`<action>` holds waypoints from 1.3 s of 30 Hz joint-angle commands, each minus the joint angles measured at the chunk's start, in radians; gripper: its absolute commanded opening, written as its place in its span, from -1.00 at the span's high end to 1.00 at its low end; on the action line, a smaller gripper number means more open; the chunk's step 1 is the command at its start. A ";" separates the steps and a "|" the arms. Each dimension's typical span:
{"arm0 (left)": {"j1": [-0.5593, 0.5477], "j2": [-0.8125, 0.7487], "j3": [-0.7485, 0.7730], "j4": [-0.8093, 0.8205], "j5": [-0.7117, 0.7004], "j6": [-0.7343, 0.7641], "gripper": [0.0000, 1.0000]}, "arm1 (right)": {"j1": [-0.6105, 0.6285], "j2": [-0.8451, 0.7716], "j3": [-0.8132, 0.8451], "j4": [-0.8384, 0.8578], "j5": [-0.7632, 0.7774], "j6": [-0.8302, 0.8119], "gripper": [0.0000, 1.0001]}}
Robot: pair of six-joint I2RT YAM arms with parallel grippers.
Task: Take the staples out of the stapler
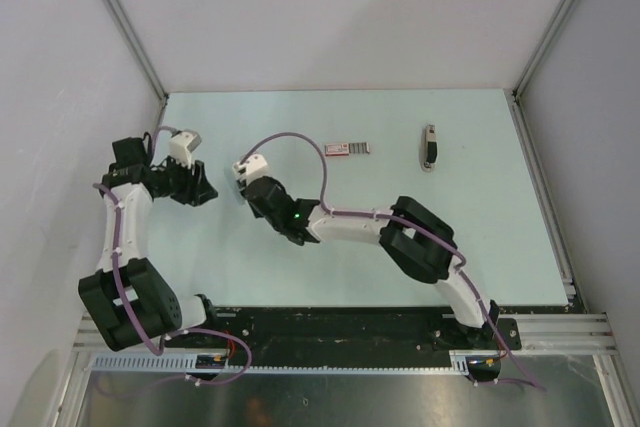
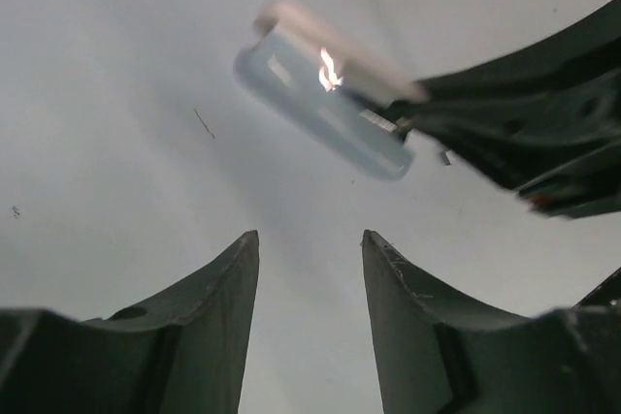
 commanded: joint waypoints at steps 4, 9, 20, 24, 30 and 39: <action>0.050 -0.045 0.046 0.012 0.043 -0.122 0.01 | 0.049 0.128 0.176 -0.140 -0.087 0.103 1.00; 0.077 -0.046 0.037 0.034 0.011 -0.164 0.02 | 0.051 0.168 0.222 -0.162 -0.146 0.184 1.00; 0.078 -0.042 -0.001 0.044 0.038 -0.170 -0.04 | 0.074 0.278 0.393 -0.341 -0.239 0.309 0.47; 0.078 -0.033 -0.001 0.044 0.044 -0.177 -0.04 | 0.078 0.253 0.375 -0.342 -0.240 0.316 -0.15; 0.075 -0.020 -0.010 0.050 0.048 -0.182 -0.04 | 0.077 0.186 0.329 -0.342 -0.245 0.313 -0.26; 0.067 0.007 -0.039 0.071 0.020 -0.156 -0.05 | 0.007 -0.043 0.141 -0.187 -0.465 0.329 -0.18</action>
